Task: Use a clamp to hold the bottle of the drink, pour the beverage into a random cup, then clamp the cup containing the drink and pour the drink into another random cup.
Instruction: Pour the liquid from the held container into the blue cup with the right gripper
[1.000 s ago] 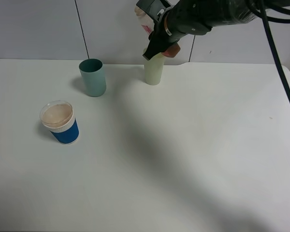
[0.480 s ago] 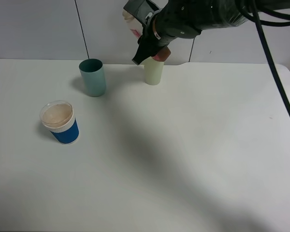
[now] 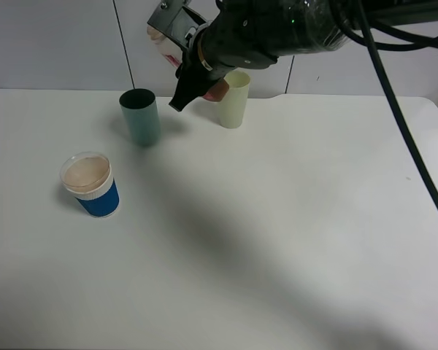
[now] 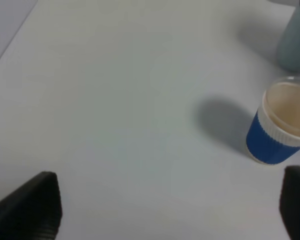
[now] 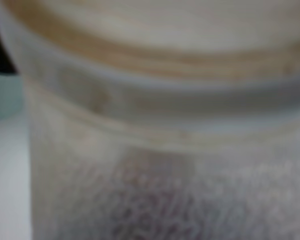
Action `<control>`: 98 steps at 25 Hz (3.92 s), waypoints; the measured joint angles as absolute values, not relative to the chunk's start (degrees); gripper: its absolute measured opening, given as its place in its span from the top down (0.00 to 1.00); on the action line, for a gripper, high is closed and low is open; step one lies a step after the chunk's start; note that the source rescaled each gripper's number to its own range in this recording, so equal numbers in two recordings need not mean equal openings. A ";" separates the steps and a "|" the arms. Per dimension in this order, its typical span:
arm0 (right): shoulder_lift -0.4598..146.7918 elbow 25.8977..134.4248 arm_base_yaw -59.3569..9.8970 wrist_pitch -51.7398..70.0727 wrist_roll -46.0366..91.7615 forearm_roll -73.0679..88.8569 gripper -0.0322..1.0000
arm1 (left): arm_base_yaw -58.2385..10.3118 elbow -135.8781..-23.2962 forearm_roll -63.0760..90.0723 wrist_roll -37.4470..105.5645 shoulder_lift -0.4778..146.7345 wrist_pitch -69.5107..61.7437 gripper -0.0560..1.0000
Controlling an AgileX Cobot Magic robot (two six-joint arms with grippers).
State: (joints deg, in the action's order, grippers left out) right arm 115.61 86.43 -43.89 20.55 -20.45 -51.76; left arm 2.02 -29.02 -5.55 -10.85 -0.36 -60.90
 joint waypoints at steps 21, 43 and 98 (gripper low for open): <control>115.67 82.77 -49.73 20.66 -17.42 -51.82 0.95 | 2.02 -29.02 -5.55 -10.85 -0.36 -60.90 0.36; 119.71 80.10 -51.50 12.58 -14.62 -62.05 0.95 | 2.02 -29.02 -5.55 -10.85 -0.36 -60.90 0.36; 124.81 85.82 -52.41 11.38 -1.65 -61.33 0.95 | 2.02 -29.02 -5.55 -10.85 -0.36 -60.90 0.36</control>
State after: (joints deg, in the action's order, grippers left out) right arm 124.81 85.82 -52.41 11.38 -1.65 -61.33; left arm 2.02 -29.02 -5.55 -10.85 -0.36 -60.90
